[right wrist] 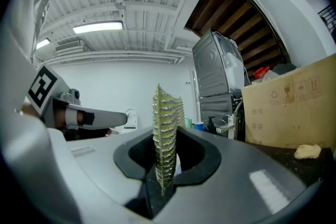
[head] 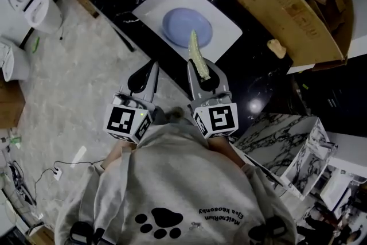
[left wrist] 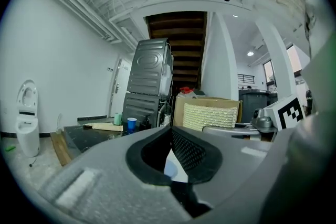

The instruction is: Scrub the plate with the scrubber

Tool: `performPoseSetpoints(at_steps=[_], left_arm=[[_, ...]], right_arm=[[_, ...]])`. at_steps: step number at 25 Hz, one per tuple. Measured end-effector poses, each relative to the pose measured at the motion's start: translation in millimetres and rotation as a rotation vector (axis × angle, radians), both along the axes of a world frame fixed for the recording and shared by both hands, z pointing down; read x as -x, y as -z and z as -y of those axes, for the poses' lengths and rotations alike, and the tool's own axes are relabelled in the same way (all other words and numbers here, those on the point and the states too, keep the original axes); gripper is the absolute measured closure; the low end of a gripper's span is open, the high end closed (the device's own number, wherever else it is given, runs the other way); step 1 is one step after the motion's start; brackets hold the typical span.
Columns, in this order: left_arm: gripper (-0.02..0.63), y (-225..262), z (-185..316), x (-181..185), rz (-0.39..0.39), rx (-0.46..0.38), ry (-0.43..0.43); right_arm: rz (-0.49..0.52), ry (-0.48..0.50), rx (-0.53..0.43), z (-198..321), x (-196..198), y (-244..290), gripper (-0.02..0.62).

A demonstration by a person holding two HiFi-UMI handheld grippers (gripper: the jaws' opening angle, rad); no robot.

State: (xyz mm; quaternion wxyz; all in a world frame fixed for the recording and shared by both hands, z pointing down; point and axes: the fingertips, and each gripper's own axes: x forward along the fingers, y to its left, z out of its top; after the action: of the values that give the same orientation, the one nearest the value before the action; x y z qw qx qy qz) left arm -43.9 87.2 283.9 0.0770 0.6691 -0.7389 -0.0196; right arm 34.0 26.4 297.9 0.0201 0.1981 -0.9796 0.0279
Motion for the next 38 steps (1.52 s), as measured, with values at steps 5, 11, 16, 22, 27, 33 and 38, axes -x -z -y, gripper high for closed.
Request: performPoseSetpoints(at_steps=[5,11,16,22,27,33,38], left_arm=[[0.603,-3.0,25.1,4.1,0.016,0.013,-0.044],[0.603,-12.6,70.6,20.9,0.009,0.018,-0.126],[0.603,-16.2,118.1,41.2,-0.004,0.032,-0.256],[0.603,-28.4,173.9,74.8,-0.006,0.047,-0.388],[0.602,-47.1,208.5,103.6,-0.017,0.049,-0.474],[0.603,-70.2,238.6,126.8,-0.044,0.086,-0.574],[0.601,-87.2,253.9,141.2,-0.085,0.126,-0.643]], right_arm=[[-0.005,-0.035,0.006,19.7,0.3,-4.0,0.523],[-0.025,-0.125,0.021,52.3,4.4,-17.9,0.523],[-0.049,-0.213,-0.014,80.8,22.6,-24.4,0.523],[-0.049,-0.324,0.005,116.2,55.3,-32.7,0.523],[-0.082,-0.393,0.015,137.3,83.2,-48.5,0.523],[-0.129,-0.487,0.041,157.3,105.1,-65.7,0.523],[-0.169,-0.561,0.074,165.9,114.4,-81.4,0.523]])
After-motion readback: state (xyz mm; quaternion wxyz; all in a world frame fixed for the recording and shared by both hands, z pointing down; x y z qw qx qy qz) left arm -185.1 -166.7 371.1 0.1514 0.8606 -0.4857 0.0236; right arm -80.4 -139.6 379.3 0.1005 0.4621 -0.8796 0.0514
